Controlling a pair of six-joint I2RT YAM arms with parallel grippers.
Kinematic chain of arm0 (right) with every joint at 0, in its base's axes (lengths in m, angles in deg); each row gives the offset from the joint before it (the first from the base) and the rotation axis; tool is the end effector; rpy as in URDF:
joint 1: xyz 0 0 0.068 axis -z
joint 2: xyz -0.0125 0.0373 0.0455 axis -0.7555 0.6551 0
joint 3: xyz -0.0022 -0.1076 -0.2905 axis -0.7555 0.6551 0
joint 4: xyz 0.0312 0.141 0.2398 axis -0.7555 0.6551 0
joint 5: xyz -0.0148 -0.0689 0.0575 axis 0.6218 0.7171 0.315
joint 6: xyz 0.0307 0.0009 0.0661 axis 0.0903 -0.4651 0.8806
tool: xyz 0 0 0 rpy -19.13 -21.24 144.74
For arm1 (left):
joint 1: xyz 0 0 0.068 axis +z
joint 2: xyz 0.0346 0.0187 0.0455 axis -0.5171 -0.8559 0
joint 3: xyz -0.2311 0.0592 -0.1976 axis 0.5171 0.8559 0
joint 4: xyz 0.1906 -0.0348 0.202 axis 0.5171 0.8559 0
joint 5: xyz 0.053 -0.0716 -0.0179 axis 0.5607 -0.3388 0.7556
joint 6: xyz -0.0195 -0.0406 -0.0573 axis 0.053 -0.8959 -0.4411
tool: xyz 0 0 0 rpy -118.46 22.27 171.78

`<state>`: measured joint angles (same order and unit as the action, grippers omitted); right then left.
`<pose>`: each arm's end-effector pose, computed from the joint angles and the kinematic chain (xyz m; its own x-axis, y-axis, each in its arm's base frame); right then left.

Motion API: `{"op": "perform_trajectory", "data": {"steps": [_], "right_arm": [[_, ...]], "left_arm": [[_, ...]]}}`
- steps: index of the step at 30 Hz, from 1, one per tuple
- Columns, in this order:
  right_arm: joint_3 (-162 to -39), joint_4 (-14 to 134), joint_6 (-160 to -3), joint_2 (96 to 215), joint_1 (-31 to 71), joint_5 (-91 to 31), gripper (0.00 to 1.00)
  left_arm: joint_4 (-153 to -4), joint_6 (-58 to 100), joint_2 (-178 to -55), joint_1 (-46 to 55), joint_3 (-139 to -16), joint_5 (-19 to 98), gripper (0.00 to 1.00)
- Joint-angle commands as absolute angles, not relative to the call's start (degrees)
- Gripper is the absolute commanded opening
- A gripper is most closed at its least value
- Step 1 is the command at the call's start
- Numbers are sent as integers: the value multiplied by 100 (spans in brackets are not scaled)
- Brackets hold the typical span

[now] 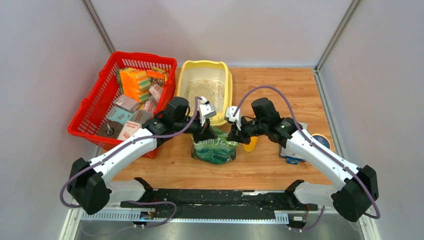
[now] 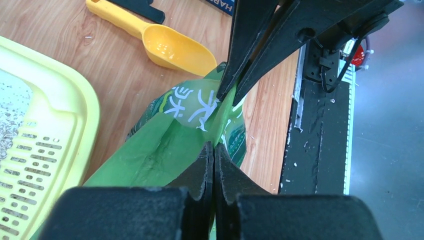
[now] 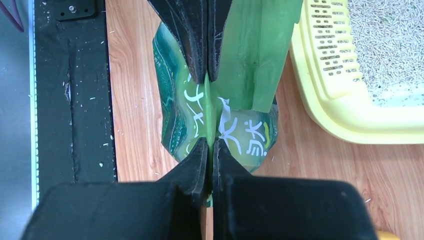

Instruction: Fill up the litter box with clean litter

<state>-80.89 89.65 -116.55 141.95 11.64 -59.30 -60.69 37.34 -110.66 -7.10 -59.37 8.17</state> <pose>0.1902 0.1918 0.3159 -0.0769 -0.5297 -0.8447 -0.9923 0.1230 0.0132 0.2034 -0.2095 0.3188 -0.3307 0.3459 -0.8781 0.9357 0.2411 -0.2575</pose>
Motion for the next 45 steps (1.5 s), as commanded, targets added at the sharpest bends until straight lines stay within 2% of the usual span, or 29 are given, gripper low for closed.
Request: {"op": "perform_trajectory", "data": {"steps": [1,3,4,5,9,13,14,17,19,21,22,23,24,26,29,34,37,38,39,40,41,44,45], "right_arm": [[-8330,8928,-11949,14423,1154,-5969,0],[-8567,8936,-12125,14510,1154,-5995,0],[-8655,8954,-12152,14624,1154,-6039,0],[-8735,8971,-12169,14677,1146,-6083,0],[-9060,8937,-11978,14862,1154,-6206,0],[-9061,8919,-11801,14915,1154,-6259,0],[-9043,8910,-11757,14898,1154,-6268,0],[-8964,8875,-11616,14854,1154,-6224,0],[-8920,8901,-11581,14819,1172,-6198,1],[-8876,8989,-11485,14740,1224,-6110,18],[-8850,9024,-11441,14705,1259,-6127,25],[-8815,9077,-11423,14669,1295,-6162,39],[-8771,9147,-11422,14556,1338,-6188,44],[-8587,9174,-11475,14441,1330,-6189,50],[-8455,9191,-11502,14361,1339,-6197,51],[-8331,9148,-11607,14423,1339,-6092,45],[-8296,9051,-11607,14379,1348,-6066,26],[-8305,9042,-11590,14379,1348,-6057,14],[-8296,9007,-11589,14370,1348,-6013,9],[-8279,8989,-11563,14353,1348,-5995,5],[-8252,8893,-11546,14309,1348,-5961,1],[-8234,8726,-11423,14300,1356,-5916,0],[-8278,8726,-11379,14361,1356,-5934,0]], "left_arm": [[-5924,3718,-10801,-569,-5868,498,5],[-5923,3781,-10774,-569,-5824,347,23],[-6028,3816,-10774,-560,-5806,356,36],[-6081,3843,-10818,-569,-5806,347,39],[-6310,3966,-11108,-621,-5982,207,46],[-6389,4186,-11354,-726,-6035,154,47],[-6398,4186,-11441,-735,-5991,154,46],[-6380,4212,-11635,-779,-5964,136,35],[-6389,4168,-11688,-797,-5938,162,17],[-6441,4098,-11697,-797,-5877,285,1],[-6442,4063,-11680,-806,-5868,329,0],[-6442,4037,-11653,-806,-5868,373,0],[-6424,3993,-11627,-797,-5876,373,0],[-6415,3914,-11557,-797,-5894,373,0],[-6441,3747,-11521,-797,-5894,338,0],[-6415,3536,-11495,-736,-5903,338,0],[-6398,3483,-11434,-674,-5903,347,0],[-6380,3491,-11433,-665,-5894,330,0],[-6389,3500,-11425,-657,-5885,303,0],[-6398,3509,-11425,-656,-5885,216,3],[-6433,3526,-11425,-665,-5868,24,16],[-6713,3447,-11486,-726,-5850,-180,31],[-6827,3491,-11521,-762,-5859,-189,33]]}}
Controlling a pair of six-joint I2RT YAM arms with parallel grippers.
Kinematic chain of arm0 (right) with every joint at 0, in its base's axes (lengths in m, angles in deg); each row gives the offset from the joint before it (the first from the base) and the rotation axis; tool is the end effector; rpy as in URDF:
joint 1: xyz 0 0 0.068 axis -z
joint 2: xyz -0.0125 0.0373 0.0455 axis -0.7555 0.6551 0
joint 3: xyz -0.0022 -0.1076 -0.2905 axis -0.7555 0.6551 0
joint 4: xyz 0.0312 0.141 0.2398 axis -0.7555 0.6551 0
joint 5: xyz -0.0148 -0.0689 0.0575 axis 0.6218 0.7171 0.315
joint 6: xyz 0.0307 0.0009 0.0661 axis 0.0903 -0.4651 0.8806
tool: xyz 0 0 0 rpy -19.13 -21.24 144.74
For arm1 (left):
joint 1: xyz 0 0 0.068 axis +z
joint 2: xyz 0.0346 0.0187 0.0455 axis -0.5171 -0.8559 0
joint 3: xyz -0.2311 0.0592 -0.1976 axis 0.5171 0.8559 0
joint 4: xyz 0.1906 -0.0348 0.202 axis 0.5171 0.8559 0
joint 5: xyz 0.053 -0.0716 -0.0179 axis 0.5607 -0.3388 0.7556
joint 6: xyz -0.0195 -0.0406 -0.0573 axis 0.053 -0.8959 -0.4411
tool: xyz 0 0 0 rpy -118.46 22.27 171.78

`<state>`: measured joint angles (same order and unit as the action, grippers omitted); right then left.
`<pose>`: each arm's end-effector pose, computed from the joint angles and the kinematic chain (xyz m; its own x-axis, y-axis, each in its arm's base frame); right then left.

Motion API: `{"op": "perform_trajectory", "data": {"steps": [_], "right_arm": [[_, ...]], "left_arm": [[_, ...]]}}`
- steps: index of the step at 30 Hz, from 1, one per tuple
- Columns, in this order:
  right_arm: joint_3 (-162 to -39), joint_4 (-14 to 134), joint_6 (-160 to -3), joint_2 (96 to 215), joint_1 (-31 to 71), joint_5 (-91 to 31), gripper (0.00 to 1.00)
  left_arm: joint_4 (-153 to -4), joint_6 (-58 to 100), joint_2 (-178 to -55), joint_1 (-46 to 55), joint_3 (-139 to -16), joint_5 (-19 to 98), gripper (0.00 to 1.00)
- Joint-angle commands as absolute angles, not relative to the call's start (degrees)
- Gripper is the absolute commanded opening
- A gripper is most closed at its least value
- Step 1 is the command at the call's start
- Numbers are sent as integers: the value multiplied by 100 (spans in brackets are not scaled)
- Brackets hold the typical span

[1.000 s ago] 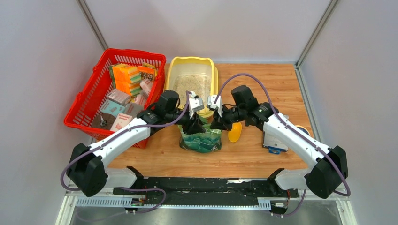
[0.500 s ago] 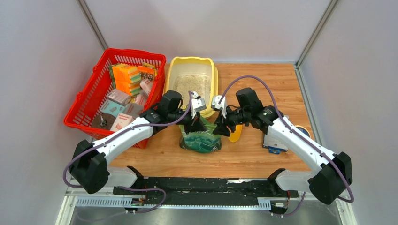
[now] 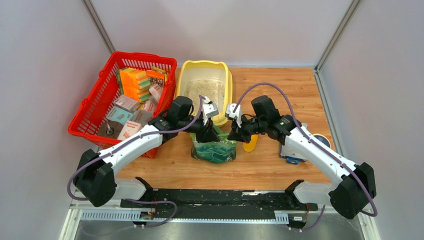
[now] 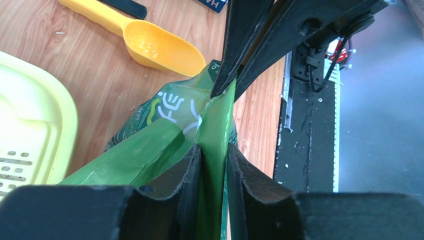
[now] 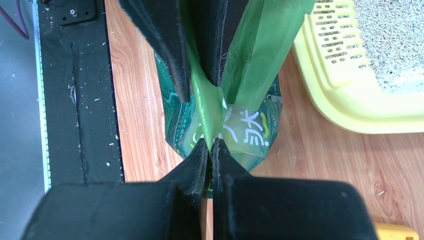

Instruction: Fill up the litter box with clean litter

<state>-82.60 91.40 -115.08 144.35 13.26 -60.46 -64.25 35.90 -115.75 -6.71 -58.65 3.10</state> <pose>0.2013 0.1916 0.3139 -0.1451 -0.5366 -0.8312 -0.9857 0.1508 0.0748 0.2159 -0.2217 0.2976 -0.3827 0.3531 -0.8537 0.9231 0.1829 -0.3382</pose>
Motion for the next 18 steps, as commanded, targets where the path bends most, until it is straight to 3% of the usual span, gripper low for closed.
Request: {"op": "perform_trajectory", "data": {"steps": [1,7,12,15,16,18], "right_arm": [[-8304,8726,-11335,14388,1356,-5951,0],[-8384,8655,-11036,14441,1356,-5987,0],[-8340,8682,-10887,14458,1356,-5934,1],[-8454,8883,-10755,14406,1531,-5672,23],[-8637,8953,-10528,14388,1698,-5670,36],[-8831,9156,-10185,14353,2450,-5818,43]], "left_arm": [[-6872,3526,-11617,-779,-5894,-207,34],[-7171,3439,-12127,-946,-6245,-391,34],[-7442,3263,-12321,-999,-6246,-505,17],[-7409,3069,-12348,-990,-6237,-506,5],[-7365,3087,-12295,-990,-6228,-419,3],[-7207,3149,-12225,-982,-6210,-348,0]]}}
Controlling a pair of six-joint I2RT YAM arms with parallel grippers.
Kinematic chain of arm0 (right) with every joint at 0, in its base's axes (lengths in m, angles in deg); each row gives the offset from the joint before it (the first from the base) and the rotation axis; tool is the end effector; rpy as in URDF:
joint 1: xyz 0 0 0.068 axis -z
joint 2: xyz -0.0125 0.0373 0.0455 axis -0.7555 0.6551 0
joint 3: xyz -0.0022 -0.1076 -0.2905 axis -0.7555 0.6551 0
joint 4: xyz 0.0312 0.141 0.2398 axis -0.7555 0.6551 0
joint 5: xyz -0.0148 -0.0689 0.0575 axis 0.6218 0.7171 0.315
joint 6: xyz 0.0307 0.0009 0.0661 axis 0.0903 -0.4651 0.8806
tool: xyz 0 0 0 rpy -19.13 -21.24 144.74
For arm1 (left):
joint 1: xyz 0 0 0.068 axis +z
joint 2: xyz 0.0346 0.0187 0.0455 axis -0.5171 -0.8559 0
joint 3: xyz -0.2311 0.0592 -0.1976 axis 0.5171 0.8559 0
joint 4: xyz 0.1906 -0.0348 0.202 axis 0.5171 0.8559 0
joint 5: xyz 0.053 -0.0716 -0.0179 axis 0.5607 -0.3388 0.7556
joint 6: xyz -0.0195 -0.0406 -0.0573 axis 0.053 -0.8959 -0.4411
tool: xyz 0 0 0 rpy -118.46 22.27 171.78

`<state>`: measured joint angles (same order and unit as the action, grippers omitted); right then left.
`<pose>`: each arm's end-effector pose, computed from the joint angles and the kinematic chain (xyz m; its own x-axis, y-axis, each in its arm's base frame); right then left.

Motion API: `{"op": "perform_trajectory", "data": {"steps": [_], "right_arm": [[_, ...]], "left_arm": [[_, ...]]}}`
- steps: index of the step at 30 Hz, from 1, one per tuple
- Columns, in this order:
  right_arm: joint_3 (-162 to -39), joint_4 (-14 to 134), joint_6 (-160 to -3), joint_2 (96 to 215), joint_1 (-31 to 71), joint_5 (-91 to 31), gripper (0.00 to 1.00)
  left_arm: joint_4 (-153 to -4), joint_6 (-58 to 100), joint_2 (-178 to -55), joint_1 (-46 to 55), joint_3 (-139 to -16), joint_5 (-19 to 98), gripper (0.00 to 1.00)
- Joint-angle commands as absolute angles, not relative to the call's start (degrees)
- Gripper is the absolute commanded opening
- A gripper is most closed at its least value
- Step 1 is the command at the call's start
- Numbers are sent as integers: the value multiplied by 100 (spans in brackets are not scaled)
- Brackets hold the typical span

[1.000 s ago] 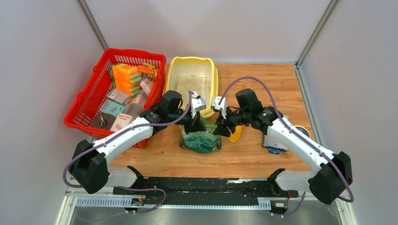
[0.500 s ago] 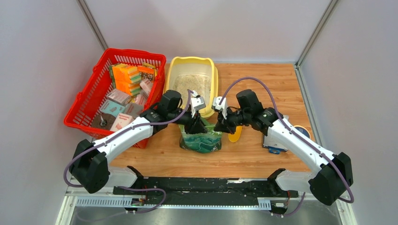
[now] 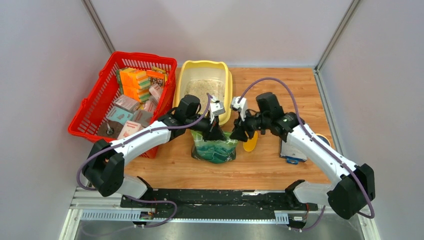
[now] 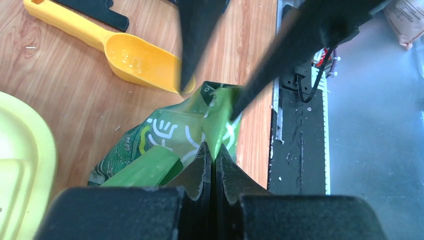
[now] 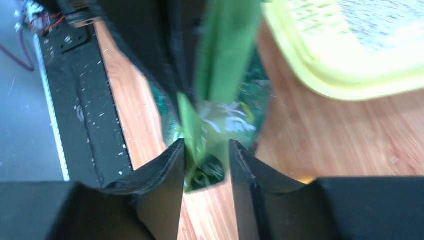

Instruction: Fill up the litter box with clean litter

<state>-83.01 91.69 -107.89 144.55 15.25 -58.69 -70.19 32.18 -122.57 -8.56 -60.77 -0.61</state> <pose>0.2100 0.1842 0.3143 -0.2873 -0.5130 -0.8089 -0.9478 0.2740 0.1629 0.2298 -0.2497 0.2867 -0.4167 0.3432 -0.8418 0.9079 0.1109 -0.4042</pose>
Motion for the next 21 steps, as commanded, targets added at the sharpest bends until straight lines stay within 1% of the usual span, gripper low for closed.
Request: {"op": "perform_trajectory", "data": {"steps": [1,3,9,12,15,21], "right_arm": [[-9006,9200,-9818,14361,2699,-5846,47],[-9122,9419,-9508,14493,3365,-5837,50],[-8710,9639,-8523,15054,4168,-4987,53],[-8621,9675,-8496,15336,4256,-4241,53],[-8639,9649,-8531,15670,4353,-3809,52],[-8621,9587,-8706,15978,4406,-3263,49]], "left_arm": [[-7163,3157,-12164,-982,-6184,-286,0],[-7110,3105,-12119,-955,-6140,-225,0],[-6768,3210,-12119,-946,-6184,-207,0],[-6504,3228,-12102,-929,-6316,-224,0],[-6337,3367,-12075,-929,-6377,-216,0],[-6169,3518,-12057,-911,-6334,-189,0]]}}
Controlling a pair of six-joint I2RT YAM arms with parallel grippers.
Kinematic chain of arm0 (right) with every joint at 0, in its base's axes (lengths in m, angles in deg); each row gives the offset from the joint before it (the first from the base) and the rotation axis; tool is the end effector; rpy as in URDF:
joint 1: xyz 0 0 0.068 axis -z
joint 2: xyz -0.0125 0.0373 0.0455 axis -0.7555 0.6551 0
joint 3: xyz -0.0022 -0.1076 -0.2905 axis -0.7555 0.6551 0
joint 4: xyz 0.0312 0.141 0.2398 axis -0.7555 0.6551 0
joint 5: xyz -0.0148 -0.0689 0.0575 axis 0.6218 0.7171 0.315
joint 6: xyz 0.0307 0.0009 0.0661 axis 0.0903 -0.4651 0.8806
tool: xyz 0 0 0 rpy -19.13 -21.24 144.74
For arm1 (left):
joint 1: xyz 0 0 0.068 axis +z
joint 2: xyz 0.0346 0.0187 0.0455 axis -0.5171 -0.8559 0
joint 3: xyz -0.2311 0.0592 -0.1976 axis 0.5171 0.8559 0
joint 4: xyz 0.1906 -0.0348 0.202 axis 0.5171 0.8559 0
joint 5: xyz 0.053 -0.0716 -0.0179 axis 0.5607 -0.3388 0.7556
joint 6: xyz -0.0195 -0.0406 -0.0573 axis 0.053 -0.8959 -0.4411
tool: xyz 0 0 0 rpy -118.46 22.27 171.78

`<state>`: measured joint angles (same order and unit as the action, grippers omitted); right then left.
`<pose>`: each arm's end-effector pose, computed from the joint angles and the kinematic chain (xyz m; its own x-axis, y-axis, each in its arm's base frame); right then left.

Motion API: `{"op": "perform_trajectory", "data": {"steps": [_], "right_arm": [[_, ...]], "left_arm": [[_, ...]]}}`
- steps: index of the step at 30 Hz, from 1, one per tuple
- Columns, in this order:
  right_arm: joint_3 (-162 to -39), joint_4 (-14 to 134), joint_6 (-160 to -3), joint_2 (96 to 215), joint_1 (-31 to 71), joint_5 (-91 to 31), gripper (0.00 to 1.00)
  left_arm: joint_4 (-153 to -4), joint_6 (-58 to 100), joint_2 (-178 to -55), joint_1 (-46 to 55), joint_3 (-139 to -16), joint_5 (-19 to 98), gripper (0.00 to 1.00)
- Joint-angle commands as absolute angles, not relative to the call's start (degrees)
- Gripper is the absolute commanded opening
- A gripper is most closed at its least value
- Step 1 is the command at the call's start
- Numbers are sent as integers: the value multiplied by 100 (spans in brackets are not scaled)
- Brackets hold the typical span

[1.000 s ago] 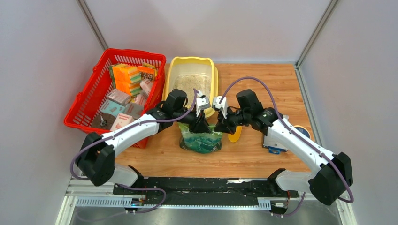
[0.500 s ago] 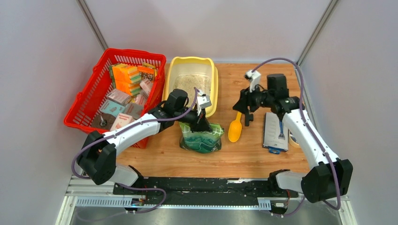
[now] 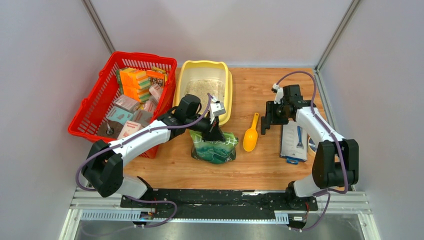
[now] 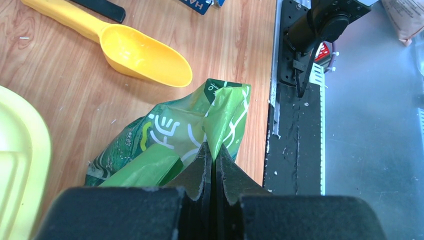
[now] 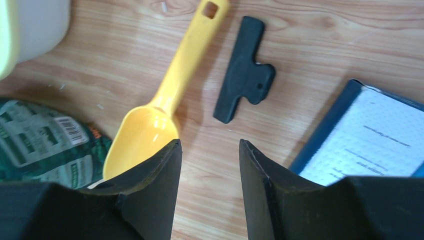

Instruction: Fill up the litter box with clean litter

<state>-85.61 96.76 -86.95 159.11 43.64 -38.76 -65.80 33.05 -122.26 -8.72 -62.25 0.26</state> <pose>0.3187 0.0478 0.2443 -0.8839 -0.0586 -0.4641 -0.2033 0.9416 0.2683 0.2280 -0.2485 0.2900 -0.4310 0.3704 -0.8228 0.9011 0.1289 -0.4139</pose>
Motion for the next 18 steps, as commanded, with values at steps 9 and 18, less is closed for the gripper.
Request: {"op": "perform_trajectory", "data": {"steps": [9,18], "right_arm": [[-9157,9421,-9021,15376,4494,-6076,48],[-8289,9103,-12034,13457,3082,-7024,53]], "left_arm": [[-5880,3737,-12110,-911,-6421,-172,1],[-5704,3623,-12321,-771,-6535,-487,3]]}}
